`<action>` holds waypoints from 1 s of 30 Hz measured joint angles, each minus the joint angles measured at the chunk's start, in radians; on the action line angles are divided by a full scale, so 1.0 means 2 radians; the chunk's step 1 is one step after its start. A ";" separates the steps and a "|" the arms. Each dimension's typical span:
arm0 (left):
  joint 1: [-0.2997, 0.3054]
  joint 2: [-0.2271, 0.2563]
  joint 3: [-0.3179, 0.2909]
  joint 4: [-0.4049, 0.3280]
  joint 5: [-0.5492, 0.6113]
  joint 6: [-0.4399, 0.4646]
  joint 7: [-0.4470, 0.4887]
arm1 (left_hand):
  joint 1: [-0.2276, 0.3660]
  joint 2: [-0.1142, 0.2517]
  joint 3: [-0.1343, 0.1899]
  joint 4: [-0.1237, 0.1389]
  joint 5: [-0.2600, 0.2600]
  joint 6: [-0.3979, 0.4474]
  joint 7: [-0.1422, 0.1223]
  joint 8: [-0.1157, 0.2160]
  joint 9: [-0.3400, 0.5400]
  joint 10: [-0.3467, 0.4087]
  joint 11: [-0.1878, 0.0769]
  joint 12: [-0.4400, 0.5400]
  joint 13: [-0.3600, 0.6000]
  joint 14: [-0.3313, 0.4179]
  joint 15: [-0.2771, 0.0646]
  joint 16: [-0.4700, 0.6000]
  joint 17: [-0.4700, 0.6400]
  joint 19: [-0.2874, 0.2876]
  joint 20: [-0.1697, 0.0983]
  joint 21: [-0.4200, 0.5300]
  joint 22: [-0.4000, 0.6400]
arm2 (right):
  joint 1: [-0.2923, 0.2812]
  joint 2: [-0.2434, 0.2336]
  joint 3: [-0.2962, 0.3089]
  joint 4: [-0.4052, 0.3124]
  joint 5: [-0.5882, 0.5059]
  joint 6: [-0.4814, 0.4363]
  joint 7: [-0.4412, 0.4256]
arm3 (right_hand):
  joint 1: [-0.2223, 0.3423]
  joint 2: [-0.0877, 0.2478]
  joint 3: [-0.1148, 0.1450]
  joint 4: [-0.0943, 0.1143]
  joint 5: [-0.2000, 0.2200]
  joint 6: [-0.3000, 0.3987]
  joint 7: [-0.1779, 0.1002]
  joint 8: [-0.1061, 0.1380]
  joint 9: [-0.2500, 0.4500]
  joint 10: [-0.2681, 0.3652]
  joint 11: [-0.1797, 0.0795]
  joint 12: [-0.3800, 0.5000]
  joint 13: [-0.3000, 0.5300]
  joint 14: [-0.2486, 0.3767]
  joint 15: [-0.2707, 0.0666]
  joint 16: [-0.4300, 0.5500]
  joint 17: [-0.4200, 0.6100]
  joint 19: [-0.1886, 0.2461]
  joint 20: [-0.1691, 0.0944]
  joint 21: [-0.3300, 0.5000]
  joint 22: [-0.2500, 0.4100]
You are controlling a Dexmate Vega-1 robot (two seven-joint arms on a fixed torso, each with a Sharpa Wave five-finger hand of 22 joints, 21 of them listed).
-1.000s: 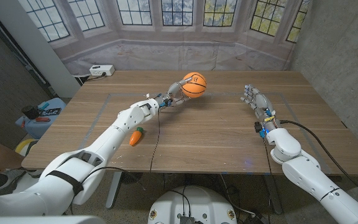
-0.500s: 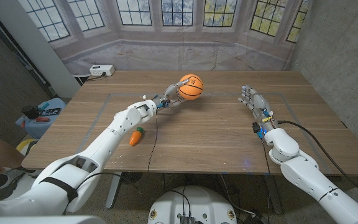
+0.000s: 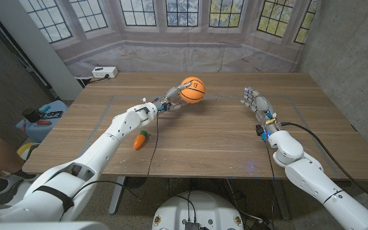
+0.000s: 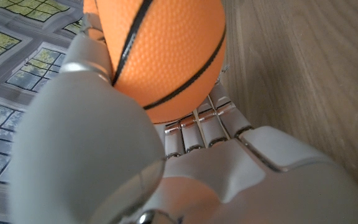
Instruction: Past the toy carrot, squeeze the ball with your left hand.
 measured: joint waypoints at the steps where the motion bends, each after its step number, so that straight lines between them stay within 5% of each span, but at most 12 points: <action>1: 0.000 0.000 0.000 0.000 0.000 0.000 0.001 | 0.000 0.000 -0.002 0.000 0.000 0.000 0.000 0.000 0.000 0.000 0.000 0.000 0.003 0.000 0.000 0.000 0.001 -0.003 0.001 0.001 0.001 | 0.001 0.000 -0.001 0.001 0.000 0.000 0.000 | 0.000 0.000 0.000 0.000 0.000 0.000 0.000 0.000 0.000 0.000 0.000 0.000 0.000 0.000 0.000 0.000 0.000 0.000 0.000 0.000 0.000; 20: -0.024 0.002 0.007 0.031 -0.004 0.007 -0.031 | -0.004 0.004 -0.035 0.033 0.004 -0.017 -0.013 -0.034 0.008 -0.022 -0.024 -0.051 0.000 -0.012 -0.012 -0.060 -0.003 -0.063 0.025 0.009 -0.018 | 0.015 0.003 -0.007 0.011 0.001 -0.002 0.003 | 0.000 0.000 0.000 0.000 0.000 0.000 0.000 0.000 0.000 0.000 0.000 0.000 0.000 0.000 0.000 0.000 0.000 0.000 0.000 0.000 0.000; 21: -0.026 0.002 0.008 0.033 -0.004 0.009 -0.040 | -0.005 0.005 -0.035 0.033 0.004 -0.021 -0.012 -0.036 0.010 -0.024 -0.023 -0.053 -0.001 -0.002 -0.022 -0.064 -0.006 -0.066 0.025 0.009 -0.019 | 0.016 0.003 -0.008 0.011 0.001 -0.002 0.003 | 0.000 0.000 0.000 0.000 0.000 0.000 0.000 0.000 0.000 0.000 0.000 0.000 0.000 0.000 0.000 0.000 0.000 0.000 0.000 0.000 0.000; 24: -0.031 0.002 0.009 0.040 -0.004 0.010 -0.048 | -0.042 0.042 -0.037 0.035 0.004 -0.029 -0.008 -0.041 0.009 -0.033 -0.019 -0.059 -0.004 0.001 -0.024 -0.074 -0.011 -0.070 0.029 0.009 -0.021 | 0.017 0.003 -0.009 0.012 0.000 -0.002 0.003 | 0.000 0.000 0.000 0.000 0.000 0.000 0.000 0.000 0.000 0.000 0.000 0.000 0.000 0.000 0.000 0.000 0.000 0.000 0.000 0.000 0.000; 30: -0.037 0.002 0.011 0.050 -0.003 0.013 -0.065 | -0.053 0.053 -0.039 0.037 0.004 -0.043 -0.004 -0.050 0.002 -0.046 -0.015 -0.068 -0.006 -0.002 -0.027 -0.086 -0.016 -0.080 0.033 0.007 -0.023 | 0.018 0.003 -0.009 0.013 -0.002 -0.001 0.002 | 0.000 0.000 0.000 0.000 0.000 0.003 0.003 0.000 0.000 0.000 0.000 0.000 0.000 0.000 0.000 0.000 0.000 0.000 0.000 0.000 0.000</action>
